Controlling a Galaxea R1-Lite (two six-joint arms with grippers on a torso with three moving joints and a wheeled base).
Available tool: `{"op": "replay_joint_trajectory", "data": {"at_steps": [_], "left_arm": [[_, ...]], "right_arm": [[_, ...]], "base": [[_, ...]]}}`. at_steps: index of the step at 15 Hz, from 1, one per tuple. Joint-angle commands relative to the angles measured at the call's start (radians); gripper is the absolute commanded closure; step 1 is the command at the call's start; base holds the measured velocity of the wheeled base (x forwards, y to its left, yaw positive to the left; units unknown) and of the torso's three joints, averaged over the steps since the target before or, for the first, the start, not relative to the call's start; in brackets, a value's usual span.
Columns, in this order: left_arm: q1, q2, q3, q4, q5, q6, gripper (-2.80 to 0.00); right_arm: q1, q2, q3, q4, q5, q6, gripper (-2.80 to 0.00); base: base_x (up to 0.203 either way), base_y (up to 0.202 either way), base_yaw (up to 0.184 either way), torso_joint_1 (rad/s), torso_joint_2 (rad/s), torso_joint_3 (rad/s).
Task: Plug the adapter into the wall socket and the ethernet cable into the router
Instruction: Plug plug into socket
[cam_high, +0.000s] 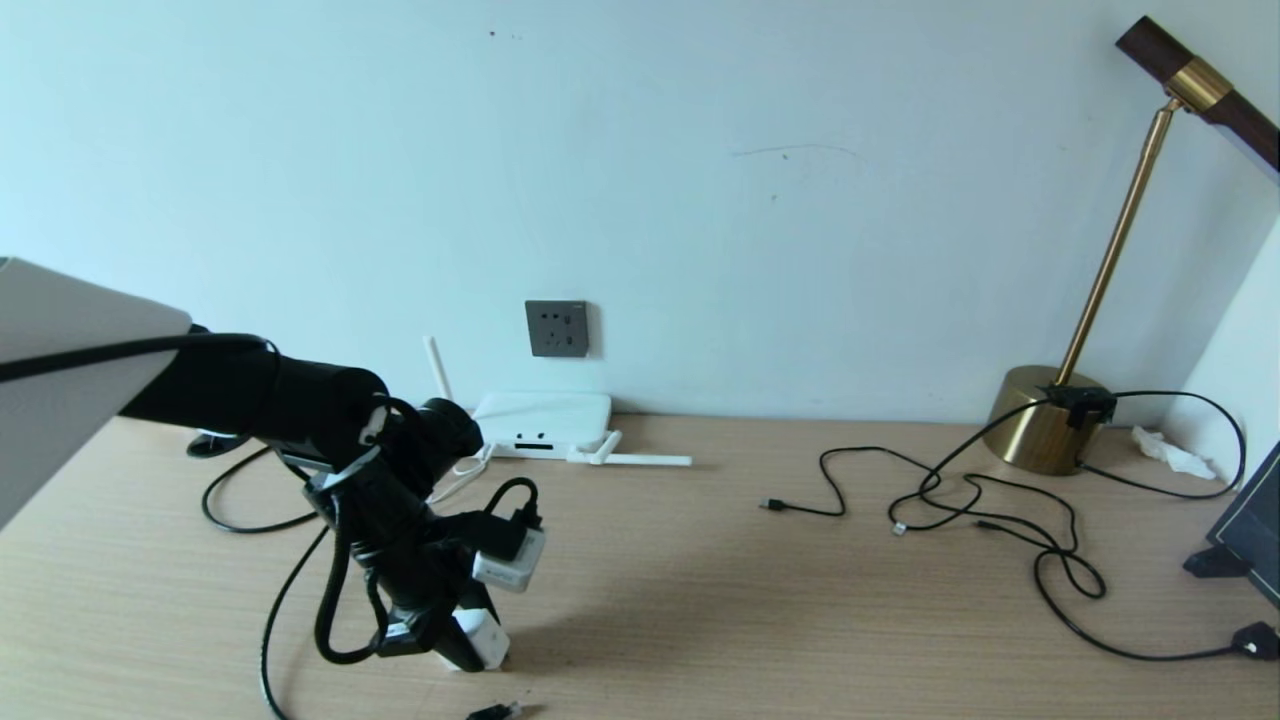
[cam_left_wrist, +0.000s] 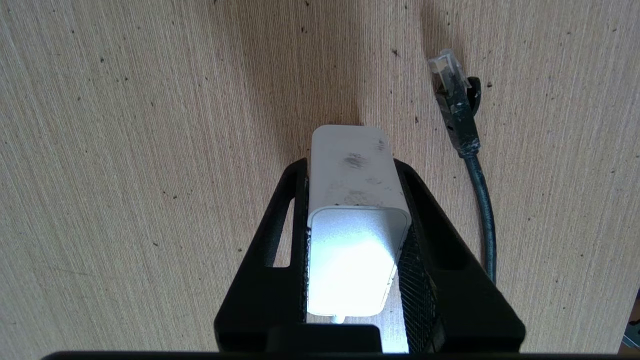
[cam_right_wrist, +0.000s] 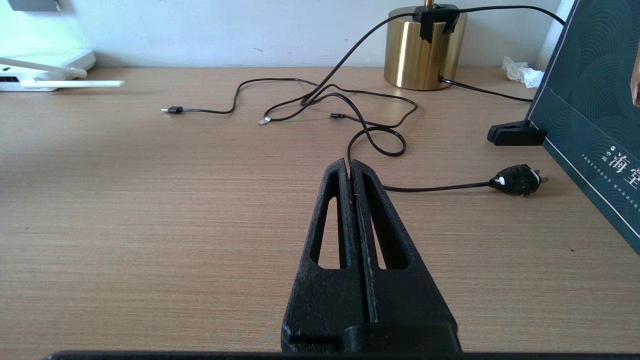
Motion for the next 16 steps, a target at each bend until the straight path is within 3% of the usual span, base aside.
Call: {"op": "replay_joint_trajectory", "data": {"at_steps": [1,5,7,9,12,16], "left_arm": [[0.000,0.004,0.002,0.003,-0.001,0.007,0.00],[0.010,-0.037,0.007,0.001,-0.016,-0.030,0.00],[0.031,-0.103,0.010,0.003,-0.046,-0.137,0.00],[0.054,-0.166,0.008,-0.004,-0.047,-0.308,0.00],[0.075,-0.275,0.007,-0.043,-0.033,-0.620,0.00],[0.140,-0.357,0.048,-0.055,-0.058,-0.890,0.00]], "right_arm": [[0.001,0.000,0.009,-0.001,-0.001,0.000,0.00],[-0.001,0.000,0.009,-0.001,-0.001,0.000,0.00],[0.001,0.000,0.009,-0.001,0.000,0.000,0.00],[0.001,0.000,0.009,-0.001,-0.001,0.000,0.00],[0.001,0.000,0.009,-0.001,-0.001,0.000,0.00],[-0.001,0.000,0.009,-0.001,-0.001,0.000,0.00]], "base": [[0.000,0.000,0.000,0.000,0.00,0.000],[0.000,0.000,0.000,0.000,0.00,0.000],[0.000,0.000,0.000,0.000,0.00,0.000],[0.000,0.000,0.000,0.000,0.00,0.000],[0.000,0.000,0.000,0.000,0.00,0.000],[0.000,0.000,0.000,0.000,0.00,0.000]]}}
